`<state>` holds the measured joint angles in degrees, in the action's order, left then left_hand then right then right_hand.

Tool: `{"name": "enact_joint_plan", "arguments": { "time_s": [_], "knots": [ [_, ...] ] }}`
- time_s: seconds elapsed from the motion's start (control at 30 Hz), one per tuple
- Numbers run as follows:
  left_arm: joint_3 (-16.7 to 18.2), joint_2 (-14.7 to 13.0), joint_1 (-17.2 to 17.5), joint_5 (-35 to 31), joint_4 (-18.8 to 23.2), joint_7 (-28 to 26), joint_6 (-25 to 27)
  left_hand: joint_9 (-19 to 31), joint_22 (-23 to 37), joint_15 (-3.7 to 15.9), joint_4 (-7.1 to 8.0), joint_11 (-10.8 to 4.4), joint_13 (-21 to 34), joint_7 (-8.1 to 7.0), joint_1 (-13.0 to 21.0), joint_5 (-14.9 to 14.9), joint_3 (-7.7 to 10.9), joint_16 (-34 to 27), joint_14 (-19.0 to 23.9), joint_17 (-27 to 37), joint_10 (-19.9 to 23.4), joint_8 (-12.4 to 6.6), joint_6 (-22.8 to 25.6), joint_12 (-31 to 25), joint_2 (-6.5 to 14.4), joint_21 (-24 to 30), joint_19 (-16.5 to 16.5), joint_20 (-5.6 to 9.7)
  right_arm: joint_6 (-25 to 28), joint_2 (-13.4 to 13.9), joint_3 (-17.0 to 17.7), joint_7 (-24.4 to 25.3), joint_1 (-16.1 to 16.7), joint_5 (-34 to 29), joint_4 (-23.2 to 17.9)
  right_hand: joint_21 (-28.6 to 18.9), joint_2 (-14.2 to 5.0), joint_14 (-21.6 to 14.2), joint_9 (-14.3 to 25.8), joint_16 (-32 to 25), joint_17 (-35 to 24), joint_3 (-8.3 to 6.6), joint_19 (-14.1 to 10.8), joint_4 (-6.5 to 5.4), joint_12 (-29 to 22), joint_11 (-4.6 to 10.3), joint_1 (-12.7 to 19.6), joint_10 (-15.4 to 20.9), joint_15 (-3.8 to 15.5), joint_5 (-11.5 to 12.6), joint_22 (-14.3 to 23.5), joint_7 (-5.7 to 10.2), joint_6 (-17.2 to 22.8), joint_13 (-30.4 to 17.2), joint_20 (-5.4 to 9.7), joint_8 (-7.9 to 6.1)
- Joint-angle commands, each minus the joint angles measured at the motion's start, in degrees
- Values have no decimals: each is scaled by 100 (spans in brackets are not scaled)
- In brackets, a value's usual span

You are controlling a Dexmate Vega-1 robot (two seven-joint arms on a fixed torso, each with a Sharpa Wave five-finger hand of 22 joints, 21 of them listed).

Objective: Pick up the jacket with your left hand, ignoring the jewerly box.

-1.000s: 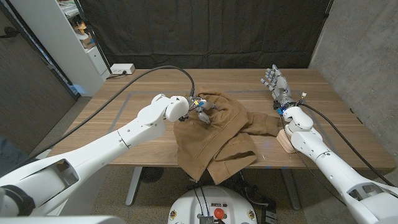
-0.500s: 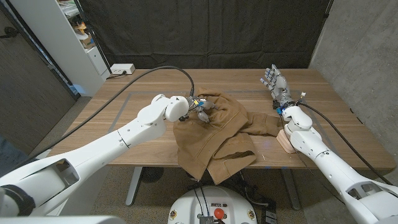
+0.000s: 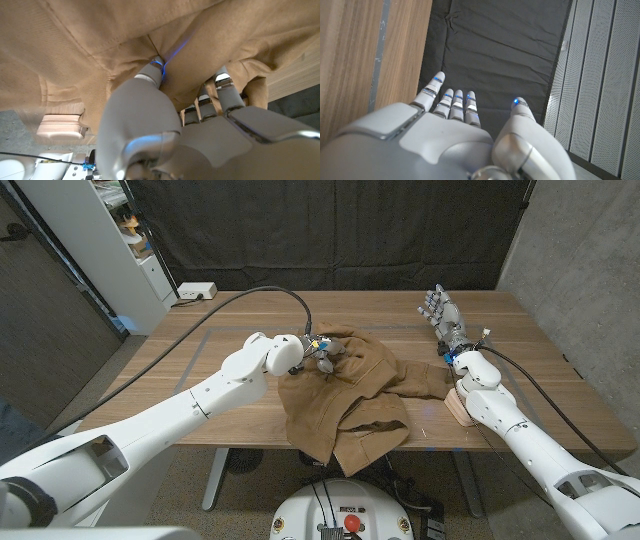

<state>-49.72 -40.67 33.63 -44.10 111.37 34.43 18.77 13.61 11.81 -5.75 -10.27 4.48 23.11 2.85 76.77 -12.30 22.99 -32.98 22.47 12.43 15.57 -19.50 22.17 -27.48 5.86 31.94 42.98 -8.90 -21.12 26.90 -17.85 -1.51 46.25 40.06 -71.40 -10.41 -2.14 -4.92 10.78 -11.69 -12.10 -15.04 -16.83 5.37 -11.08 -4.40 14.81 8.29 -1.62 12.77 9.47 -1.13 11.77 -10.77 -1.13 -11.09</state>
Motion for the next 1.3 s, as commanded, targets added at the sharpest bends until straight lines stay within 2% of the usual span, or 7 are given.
{"name": "enact_joint_plan", "arguments": {
  "time_s": [0.03,0.1,0.13,0.2,0.27,0.43,1.3],
  "knots": [
    [-40,55,-5,73,-61,-98,80,141,54,734,-25,-395,120,10,291,-65,37,-142,847,1547,604,-124,289,-140,48,163,110,154,-15,-20,10,-39,-20,29,81,-48,-40,-48,28,-25,-12,4,-7,30,-25,22,4,22,-29,4,29,13,17,-31,-43,-25],
    [-32,67,-1,118,-76,-128,84,171,65,778,-20,-386,178,52,393,-84,57,-195,961,1617,651,-204,462,-185,66,257,182,237,-23,-23,13,-52,-25,36,97,-47,-40,-48,28,-25,-12,4,-7,30,-24,26,3,20,-27,5,29,11,19,-31,-44,-26],
    [-27,72,8,129,-79,-163,90,200,80,821,-23,-425,230,82,487,-99,71,-235,1049,1679,769,-258,569,-254,70,351,250,347,-23,-22,11,-54,-27,33,104,-47,-40,-44,28,-24,-12,4,-7,31,-24,31,3,19,-27,5,29,12,19,-31,-46,-26],
    [-15,78,10,189,-92,-186,86,272,117,1060,-34,-423,351,148,726,-122,54,-426,1318,1888,925,-352,728,-363,52,542,300,525,-23,-28,14,-67,-31,45,122,-48,-39,-45,28,-24,-12,5,-7,32,-23,23,3,17,-27,5,29,11,19,-31,-46,-26],
    [-27,80,2,191,-92,-196,109,329,147,1163,-25,-412,447,193,859,-137,36,-486,1445,1989,1069,-437,880,-451,26,710,368,672,-26,-29,13,-69,-33,44,133,-48,-39,-44,28,-24,-12,5,-6,33,-22,27,3,14,-25,5,29,10,20,-31,-48,-26],
    [-45,79,-16,212,-81,-210,152,373,165,1235,-21,-405,517,207,955,-148,32,-503,1508,2043,1167,-498,985,-506,18,818,372,767,-31,-31,18,-84,-37,56,151,-47,-40,-48,28,-26,-13,6,-5,33,-23,31,1,17,-22,5,29,8,20,-31,-46,-26],
    [36,23,-7,264,155,-407,468,548,234,1304,41,-542,785,148,1082,-161,-71,-617,1745,2277,1405,-690,1299,-638,33,1198,193,855,-30,31,72,-99,-53,77,82,-49,-42,-51,28,-27,-13,8,-7,40,-26,26,1,24,-22,7,29,9,18,-31,-45,-25]
  ]
}}
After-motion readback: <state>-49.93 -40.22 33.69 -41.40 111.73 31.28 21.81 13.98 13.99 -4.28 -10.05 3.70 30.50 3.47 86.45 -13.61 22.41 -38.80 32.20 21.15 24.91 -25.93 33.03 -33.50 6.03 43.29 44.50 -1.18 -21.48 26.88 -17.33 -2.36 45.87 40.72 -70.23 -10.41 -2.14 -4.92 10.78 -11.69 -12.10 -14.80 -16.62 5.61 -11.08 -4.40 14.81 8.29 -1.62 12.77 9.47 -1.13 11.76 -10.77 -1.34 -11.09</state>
